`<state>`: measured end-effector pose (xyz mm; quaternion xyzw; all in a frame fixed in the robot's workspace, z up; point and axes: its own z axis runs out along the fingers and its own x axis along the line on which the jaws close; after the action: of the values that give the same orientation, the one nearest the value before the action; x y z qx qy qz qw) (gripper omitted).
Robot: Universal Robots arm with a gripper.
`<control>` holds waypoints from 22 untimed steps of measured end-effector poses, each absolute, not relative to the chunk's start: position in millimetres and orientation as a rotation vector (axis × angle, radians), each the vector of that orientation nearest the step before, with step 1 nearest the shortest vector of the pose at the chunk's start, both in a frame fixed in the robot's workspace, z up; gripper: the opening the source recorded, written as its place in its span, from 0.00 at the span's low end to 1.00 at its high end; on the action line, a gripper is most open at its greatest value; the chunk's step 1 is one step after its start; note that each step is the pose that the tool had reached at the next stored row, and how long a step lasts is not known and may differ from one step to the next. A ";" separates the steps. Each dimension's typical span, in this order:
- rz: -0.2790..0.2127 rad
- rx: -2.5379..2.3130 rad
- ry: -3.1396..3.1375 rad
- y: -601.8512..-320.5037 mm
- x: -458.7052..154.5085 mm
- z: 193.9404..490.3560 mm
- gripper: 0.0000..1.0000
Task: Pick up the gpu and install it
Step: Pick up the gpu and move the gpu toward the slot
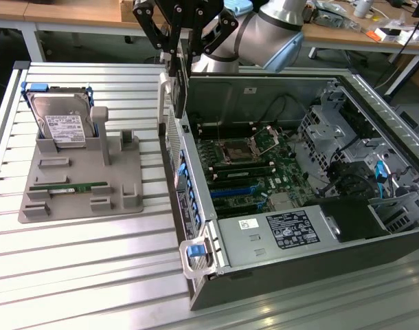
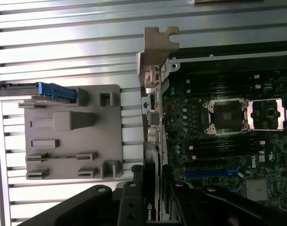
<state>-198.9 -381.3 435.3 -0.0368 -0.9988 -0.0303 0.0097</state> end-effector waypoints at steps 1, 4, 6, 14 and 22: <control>-0.095 -0.115 -3.119 -381.3 -197.7 435.3 0.26; -0.095 -0.115 -3.119 -381.3 -194.1 435.3 0.26; -0.095 -0.115 -3.119 -381.3 -191.6 435.3 0.26; -0.095 -0.115 -3.119 -381.3 -183.0 435.3 0.26; -0.094 -0.115 -3.119 -381.3 -172.6 435.3 0.26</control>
<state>-172.6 -381.3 435.3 -0.0368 -0.9988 -0.0303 0.0097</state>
